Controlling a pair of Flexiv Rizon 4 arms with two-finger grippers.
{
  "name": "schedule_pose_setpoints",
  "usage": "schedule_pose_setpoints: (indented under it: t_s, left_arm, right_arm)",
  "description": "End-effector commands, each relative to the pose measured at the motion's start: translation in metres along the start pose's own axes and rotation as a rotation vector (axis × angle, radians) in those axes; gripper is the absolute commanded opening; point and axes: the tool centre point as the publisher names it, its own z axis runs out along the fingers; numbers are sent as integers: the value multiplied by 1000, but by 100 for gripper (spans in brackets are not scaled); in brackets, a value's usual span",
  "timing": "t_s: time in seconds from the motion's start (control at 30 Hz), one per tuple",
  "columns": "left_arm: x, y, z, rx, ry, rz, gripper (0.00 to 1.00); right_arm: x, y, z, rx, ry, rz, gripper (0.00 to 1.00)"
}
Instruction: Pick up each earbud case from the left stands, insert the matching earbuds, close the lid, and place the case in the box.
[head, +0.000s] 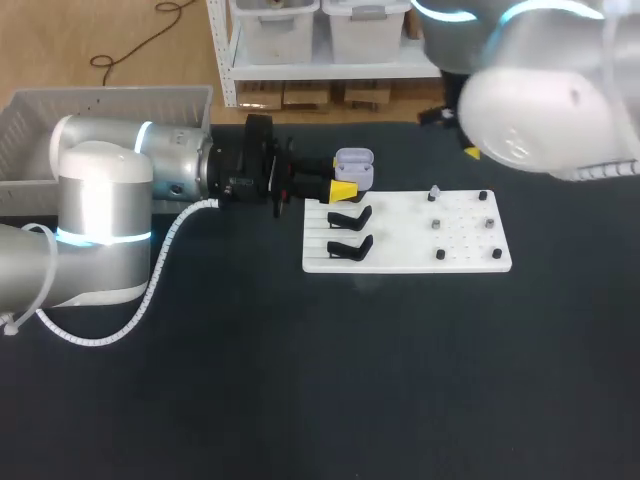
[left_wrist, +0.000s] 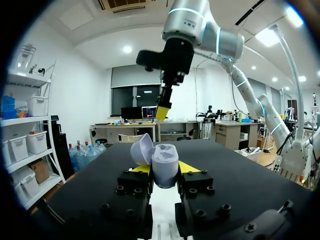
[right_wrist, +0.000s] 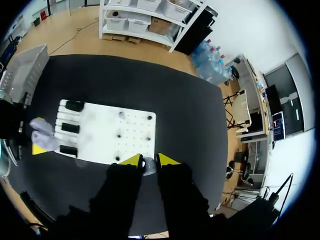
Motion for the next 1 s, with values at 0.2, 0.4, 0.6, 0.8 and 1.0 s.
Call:
schedule_pose_setpoints:
  t_s: [0.2, 0.4, 0.6, 0.8, 1.0]
  left_arm:
    - [1, 0, 0, -1, -3, 3, 0]
    - [1, 0, 0, -1, -3, 3, 0]
    - [1, 0, 0, -1, -3, 3, 0]
    - [1, 0, 0, -1, -3, 3, 0]
    - [1, 0, 0, -1, -3, 3, 0]
  right_arm:
    - [3, 13, -16, -14, -15, 4, 0]
    - [3, 13, -16, -14, -15, 4, 0]
    - [3, 13, -16, -14, -15, 4, 0]
    - [-8, 35, -33, 156, 64, 171, 0]
    - [-11, 46, -43, 203, 194, 396, 0]
